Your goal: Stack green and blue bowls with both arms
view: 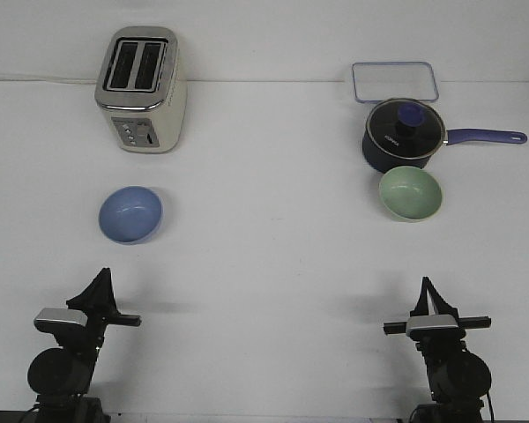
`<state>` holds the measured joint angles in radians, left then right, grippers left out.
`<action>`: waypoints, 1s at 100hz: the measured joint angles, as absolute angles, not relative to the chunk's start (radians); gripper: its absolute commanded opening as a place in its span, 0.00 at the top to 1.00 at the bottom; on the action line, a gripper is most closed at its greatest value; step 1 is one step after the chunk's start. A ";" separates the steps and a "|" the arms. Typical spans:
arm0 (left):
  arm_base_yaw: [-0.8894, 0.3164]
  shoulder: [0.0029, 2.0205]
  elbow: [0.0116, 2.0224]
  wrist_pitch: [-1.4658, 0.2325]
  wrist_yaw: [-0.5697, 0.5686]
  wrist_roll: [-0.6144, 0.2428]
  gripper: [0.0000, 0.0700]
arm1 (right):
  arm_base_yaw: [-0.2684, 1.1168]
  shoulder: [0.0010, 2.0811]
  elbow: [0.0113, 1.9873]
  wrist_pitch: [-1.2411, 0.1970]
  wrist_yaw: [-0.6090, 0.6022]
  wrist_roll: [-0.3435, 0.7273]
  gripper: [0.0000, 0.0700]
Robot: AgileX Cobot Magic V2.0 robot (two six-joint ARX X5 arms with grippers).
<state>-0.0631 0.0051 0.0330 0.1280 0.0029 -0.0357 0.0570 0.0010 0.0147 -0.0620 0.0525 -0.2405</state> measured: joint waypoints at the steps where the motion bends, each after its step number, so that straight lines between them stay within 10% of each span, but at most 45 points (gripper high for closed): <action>1: -0.063 0.005 0.033 0.128 0.003 -0.036 0.98 | 0.057 0.001 0.015 -0.062 0.052 -0.237 0.99; 45: -0.063 0.005 0.033 0.128 0.003 -0.036 0.98 | 0.057 0.001 0.022 -0.069 0.052 0.173 0.99; 76: -0.063 0.005 0.033 0.128 0.003 -0.036 0.98 | 0.057 0.196 0.373 -0.344 0.063 0.346 0.99; 81: -0.063 0.005 0.033 0.128 0.003 -0.036 0.98 | 0.057 0.270 0.437 -0.395 0.054 0.348 0.87; 93: -0.063 0.005 0.033 0.128 0.003 -0.036 0.98 | 0.057 0.455 0.589 -0.492 0.033 0.345 0.20; 100: -0.063 0.005 0.033 0.128 0.003 -0.036 0.98 | 0.056 0.558 0.675 -0.527 0.033 0.342 0.16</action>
